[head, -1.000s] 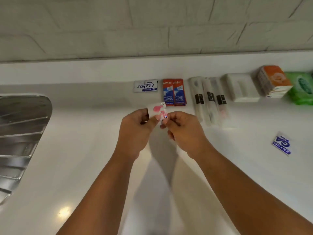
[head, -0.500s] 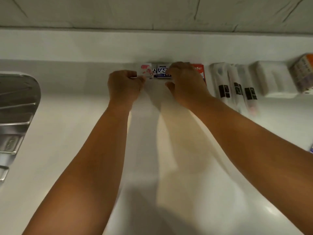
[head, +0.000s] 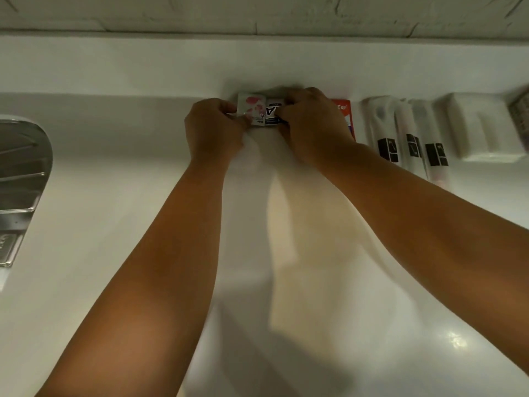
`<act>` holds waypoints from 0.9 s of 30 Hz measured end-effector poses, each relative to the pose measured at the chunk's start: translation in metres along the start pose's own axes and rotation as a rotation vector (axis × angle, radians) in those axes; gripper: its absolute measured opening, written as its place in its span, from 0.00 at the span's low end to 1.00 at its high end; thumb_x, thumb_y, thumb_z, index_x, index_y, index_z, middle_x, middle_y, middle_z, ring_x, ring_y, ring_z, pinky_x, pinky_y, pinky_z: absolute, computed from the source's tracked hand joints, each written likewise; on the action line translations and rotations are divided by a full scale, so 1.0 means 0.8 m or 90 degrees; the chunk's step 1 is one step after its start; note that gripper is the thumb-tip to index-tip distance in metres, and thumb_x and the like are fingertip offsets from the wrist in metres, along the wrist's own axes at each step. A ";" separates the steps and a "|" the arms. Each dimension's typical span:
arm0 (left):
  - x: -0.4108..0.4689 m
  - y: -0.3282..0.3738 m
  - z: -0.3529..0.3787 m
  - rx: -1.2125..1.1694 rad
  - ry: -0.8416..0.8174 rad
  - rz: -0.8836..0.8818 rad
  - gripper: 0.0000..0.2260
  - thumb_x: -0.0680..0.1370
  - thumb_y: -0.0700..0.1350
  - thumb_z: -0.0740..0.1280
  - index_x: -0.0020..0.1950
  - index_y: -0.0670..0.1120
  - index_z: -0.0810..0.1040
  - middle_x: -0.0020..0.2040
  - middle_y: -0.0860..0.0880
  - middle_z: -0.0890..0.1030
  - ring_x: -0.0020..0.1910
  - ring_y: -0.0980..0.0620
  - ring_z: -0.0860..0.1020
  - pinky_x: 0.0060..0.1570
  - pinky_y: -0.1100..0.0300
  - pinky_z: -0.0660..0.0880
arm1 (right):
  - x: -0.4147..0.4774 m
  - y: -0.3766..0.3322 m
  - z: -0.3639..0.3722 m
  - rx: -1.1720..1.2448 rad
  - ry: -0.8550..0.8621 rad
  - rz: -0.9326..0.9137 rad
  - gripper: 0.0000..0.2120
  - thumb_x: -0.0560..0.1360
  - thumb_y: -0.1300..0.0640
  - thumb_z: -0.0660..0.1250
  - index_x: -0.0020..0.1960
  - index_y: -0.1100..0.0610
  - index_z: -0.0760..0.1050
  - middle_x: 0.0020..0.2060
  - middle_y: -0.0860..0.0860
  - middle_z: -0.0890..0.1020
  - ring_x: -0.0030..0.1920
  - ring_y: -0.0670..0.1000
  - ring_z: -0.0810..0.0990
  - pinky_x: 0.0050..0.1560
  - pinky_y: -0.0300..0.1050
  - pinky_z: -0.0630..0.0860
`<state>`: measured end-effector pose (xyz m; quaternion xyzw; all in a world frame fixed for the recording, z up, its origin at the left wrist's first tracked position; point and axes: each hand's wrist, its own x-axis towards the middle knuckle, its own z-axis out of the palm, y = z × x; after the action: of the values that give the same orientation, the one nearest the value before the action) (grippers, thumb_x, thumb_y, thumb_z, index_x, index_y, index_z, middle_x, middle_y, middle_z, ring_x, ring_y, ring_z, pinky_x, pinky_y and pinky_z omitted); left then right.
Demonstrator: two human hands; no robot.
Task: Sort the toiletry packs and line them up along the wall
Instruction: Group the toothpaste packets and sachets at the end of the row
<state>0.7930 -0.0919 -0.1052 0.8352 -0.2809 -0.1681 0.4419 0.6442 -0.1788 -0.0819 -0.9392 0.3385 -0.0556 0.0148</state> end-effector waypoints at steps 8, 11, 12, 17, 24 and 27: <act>-0.020 0.005 -0.010 0.036 0.020 0.017 0.20 0.68 0.57 0.75 0.54 0.47 0.82 0.44 0.48 0.84 0.43 0.45 0.84 0.51 0.50 0.81 | -0.041 -0.004 -0.018 0.128 0.097 -0.004 0.16 0.78 0.53 0.65 0.64 0.57 0.77 0.63 0.55 0.78 0.65 0.58 0.73 0.65 0.50 0.71; -0.050 0.019 -0.015 0.098 0.031 0.066 0.18 0.73 0.56 0.73 0.57 0.47 0.81 0.48 0.51 0.83 0.49 0.51 0.80 0.54 0.60 0.75 | -0.093 -0.006 -0.024 0.201 0.132 0.040 0.16 0.78 0.52 0.65 0.63 0.55 0.78 0.64 0.55 0.78 0.65 0.58 0.74 0.64 0.50 0.72; -0.063 0.026 -0.016 0.099 0.039 0.087 0.16 0.74 0.55 0.72 0.57 0.47 0.81 0.47 0.52 0.82 0.49 0.53 0.80 0.53 0.61 0.74 | -0.114 -0.005 -0.028 0.220 0.151 0.049 0.15 0.77 0.52 0.66 0.61 0.56 0.79 0.62 0.55 0.79 0.62 0.58 0.76 0.62 0.51 0.75; -0.159 0.078 0.003 0.016 -0.020 0.173 0.09 0.77 0.51 0.70 0.55 0.50 0.81 0.47 0.58 0.81 0.43 0.63 0.79 0.46 0.69 0.75 | -0.222 0.021 -0.054 0.328 0.229 0.120 0.11 0.75 0.59 0.69 0.56 0.59 0.82 0.57 0.58 0.82 0.59 0.58 0.80 0.60 0.52 0.78; -0.299 0.130 0.069 -0.035 -0.180 0.186 0.09 0.77 0.48 0.72 0.56 0.50 0.81 0.47 0.53 0.82 0.41 0.58 0.79 0.44 0.69 0.77 | -0.351 0.095 -0.088 0.364 0.245 0.262 0.12 0.77 0.55 0.68 0.59 0.56 0.81 0.61 0.52 0.80 0.62 0.51 0.78 0.63 0.48 0.76; -0.355 0.151 0.105 -0.024 -0.228 0.202 0.10 0.77 0.49 0.72 0.59 0.51 0.81 0.49 0.53 0.82 0.43 0.57 0.80 0.46 0.69 0.77 | -0.405 0.133 -0.098 0.356 0.249 0.314 0.12 0.77 0.54 0.68 0.58 0.56 0.81 0.60 0.51 0.80 0.62 0.50 0.78 0.63 0.47 0.75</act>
<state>0.4869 -0.0254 -0.0417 0.7292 -0.4792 -0.2475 0.4211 0.3203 -0.0534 -0.0415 -0.7617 0.5215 -0.3171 0.2173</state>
